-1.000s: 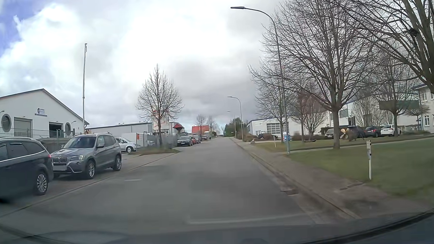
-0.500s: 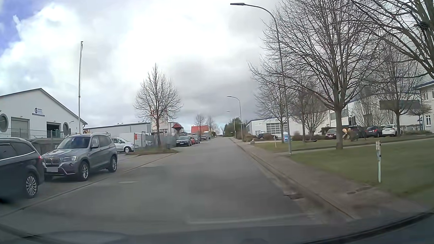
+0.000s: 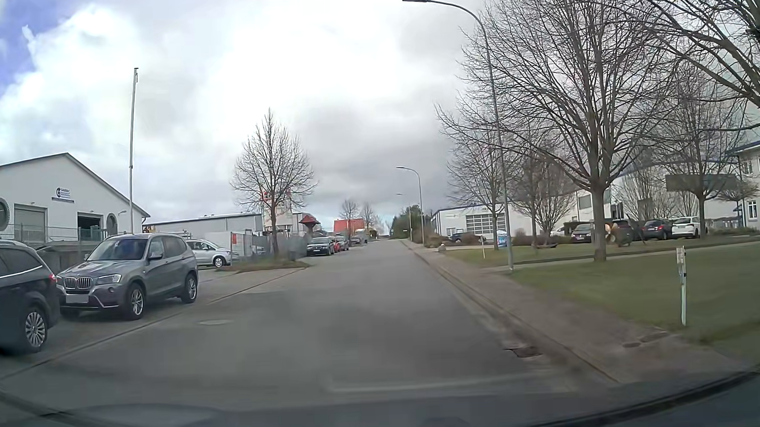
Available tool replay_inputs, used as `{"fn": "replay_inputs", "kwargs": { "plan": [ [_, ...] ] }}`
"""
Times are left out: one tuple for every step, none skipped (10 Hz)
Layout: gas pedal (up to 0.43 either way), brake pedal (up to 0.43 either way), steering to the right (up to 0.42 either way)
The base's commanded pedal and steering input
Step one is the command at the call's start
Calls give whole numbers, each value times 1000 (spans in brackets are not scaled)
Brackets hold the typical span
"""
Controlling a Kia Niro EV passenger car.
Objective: Follow the waypoints while adhering to traffic rules and regulations
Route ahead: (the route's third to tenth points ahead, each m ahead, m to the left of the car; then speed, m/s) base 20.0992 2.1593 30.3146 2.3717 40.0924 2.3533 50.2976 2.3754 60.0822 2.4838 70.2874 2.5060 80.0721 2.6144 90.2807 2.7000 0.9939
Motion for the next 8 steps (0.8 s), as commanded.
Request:
{"fn": "replay_inputs", "kwargs": {
  "plan": [
    [0,0,14],
    [0,0,14],
    [0,0,14],
    [0,0,14],
    [0,0,14],
    [0,0,14],
    [0,0,14],
    [0,0,14]
  ]
}}
